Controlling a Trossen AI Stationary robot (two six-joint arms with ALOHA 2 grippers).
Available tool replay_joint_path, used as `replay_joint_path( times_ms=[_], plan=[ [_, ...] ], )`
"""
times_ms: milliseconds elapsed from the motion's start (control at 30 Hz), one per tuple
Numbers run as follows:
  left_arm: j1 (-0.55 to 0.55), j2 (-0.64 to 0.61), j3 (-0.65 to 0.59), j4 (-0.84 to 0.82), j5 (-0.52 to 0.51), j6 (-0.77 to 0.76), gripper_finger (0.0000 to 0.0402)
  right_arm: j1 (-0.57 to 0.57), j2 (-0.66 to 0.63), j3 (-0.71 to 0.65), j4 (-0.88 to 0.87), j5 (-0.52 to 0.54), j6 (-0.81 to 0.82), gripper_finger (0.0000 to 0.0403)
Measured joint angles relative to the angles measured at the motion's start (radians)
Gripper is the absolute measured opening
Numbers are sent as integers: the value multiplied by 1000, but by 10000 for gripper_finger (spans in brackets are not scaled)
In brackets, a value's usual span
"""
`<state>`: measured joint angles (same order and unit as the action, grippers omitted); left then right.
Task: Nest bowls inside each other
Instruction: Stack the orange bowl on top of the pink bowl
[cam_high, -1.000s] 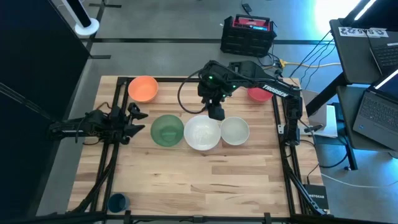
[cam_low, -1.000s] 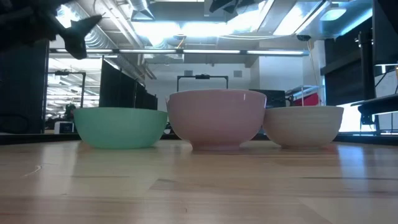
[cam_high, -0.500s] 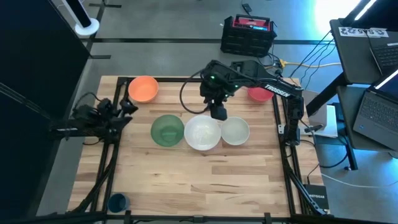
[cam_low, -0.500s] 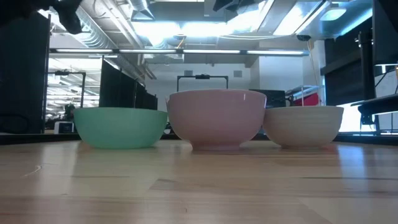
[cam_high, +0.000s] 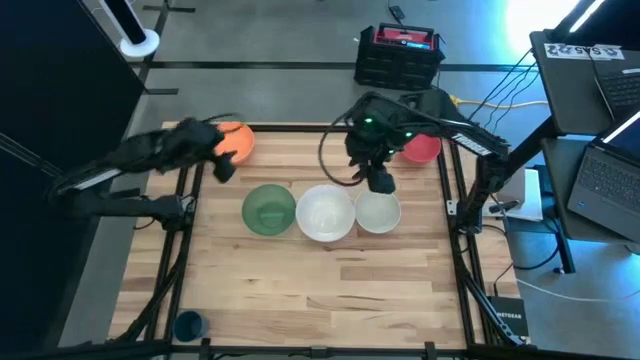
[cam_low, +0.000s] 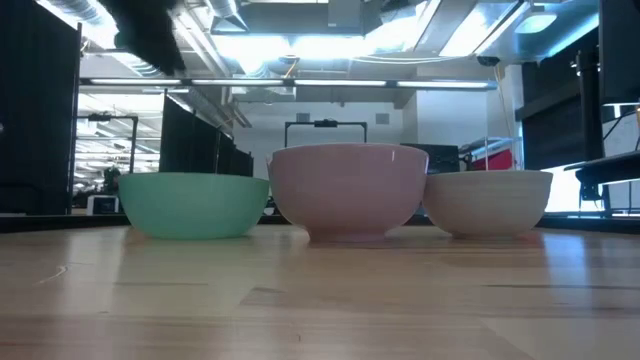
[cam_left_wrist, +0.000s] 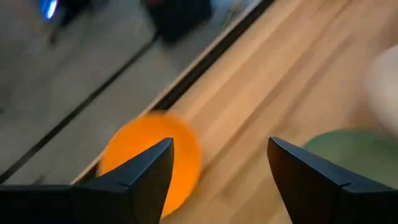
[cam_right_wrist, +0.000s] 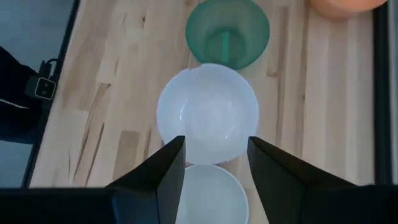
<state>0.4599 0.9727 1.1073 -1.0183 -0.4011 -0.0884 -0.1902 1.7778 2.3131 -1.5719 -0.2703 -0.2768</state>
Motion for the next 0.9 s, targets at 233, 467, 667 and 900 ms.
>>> replay_joint_path(
  times_ms=[233, 467, 667, 900],
  plan=[
    [159, 340, 81, -80, 85, 35, 243, -52, -112, 0, 0, -2, -42, 159],
    [248, 623, 141, -118, 143, 59, 243, -124, -229, 0, 0, -4, -71, 159],
    [268, 726, 155, -105, 187, 70, 243, -193, -308, 0, 0, -10, -80, 159],
    [293, 775, 149, -40, 188, 79, 243, -210, -344, 0, 0, -11, -90, 159]
  ],
)
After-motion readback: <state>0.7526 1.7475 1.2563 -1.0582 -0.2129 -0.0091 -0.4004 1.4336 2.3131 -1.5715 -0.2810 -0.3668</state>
